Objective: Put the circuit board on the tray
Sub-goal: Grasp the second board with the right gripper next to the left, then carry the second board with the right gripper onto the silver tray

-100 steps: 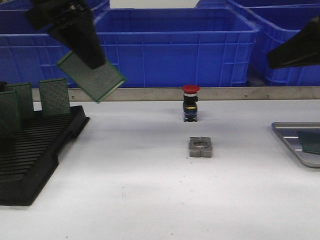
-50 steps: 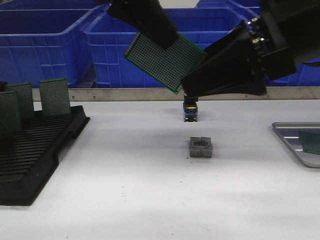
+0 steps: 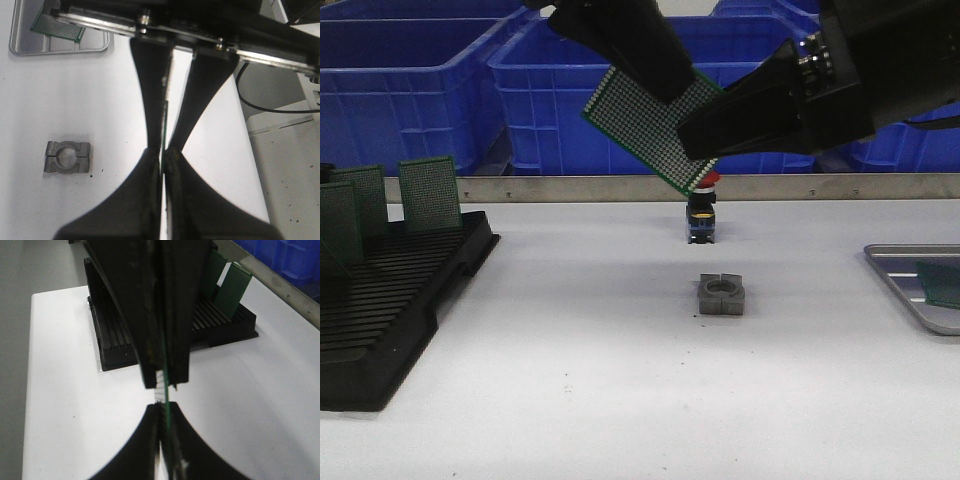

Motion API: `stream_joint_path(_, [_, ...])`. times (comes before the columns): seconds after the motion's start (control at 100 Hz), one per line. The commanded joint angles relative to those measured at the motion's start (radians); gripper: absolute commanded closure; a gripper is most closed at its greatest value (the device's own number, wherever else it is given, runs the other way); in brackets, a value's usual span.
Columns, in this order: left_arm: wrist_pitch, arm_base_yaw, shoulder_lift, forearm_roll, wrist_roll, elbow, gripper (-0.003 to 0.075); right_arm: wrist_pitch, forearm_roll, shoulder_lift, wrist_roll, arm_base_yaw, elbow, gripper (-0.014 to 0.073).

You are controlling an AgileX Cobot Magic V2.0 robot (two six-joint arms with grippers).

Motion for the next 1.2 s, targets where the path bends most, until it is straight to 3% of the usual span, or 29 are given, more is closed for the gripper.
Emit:
stream_joint_path(0.0, [0.041,-0.007,-0.052,-0.066,-0.011,-0.033,0.0694,0.048,0.057,-0.033,-0.01,0.001,-0.026,0.0659])
stream_joint_path(0.1, [0.041,-0.007,-0.052,-0.078,-0.011,-0.033,0.0539,0.048,0.057,-0.033,-0.01,0.001,-0.026,0.0661])
stream_joint_path(0.22, [0.039,-0.007,-0.052,-0.083,-0.011,-0.033,0.0276,0.048,0.057,-0.033,-0.008,0.001,-0.026,0.0661])
stream_joint_path(0.29, [0.032,-0.007,-0.052,-0.083,-0.011,-0.033,0.0195,0.045,0.056,-0.033,0.014,0.001,-0.026,0.0661])
stream_joint_path(0.39, [0.036,-0.007,-0.052,-0.08,-0.011,-0.033,0.0182,0.008,0.038,-0.033,0.148,0.0,-0.026,0.0661])
stream_joint_path(0.53, [0.03,-0.005,-0.052,-0.047,-0.011,-0.033,0.0182,-0.168,-0.006,-0.033,0.4,-0.019,-0.024,0.0661])
stream_joint_path(0.74, [-0.009,-0.005,-0.052,0.012,-0.026,-0.033,0.0182,-0.381,-0.076,-0.03,0.727,-0.121,-0.017,0.0661])
stream_joint_path(1.19, [-0.042,-0.005,-0.052,0.008,-0.026,-0.033,0.0182,-0.454,-0.076,0.122,0.749,-0.421,0.0,0.0661])
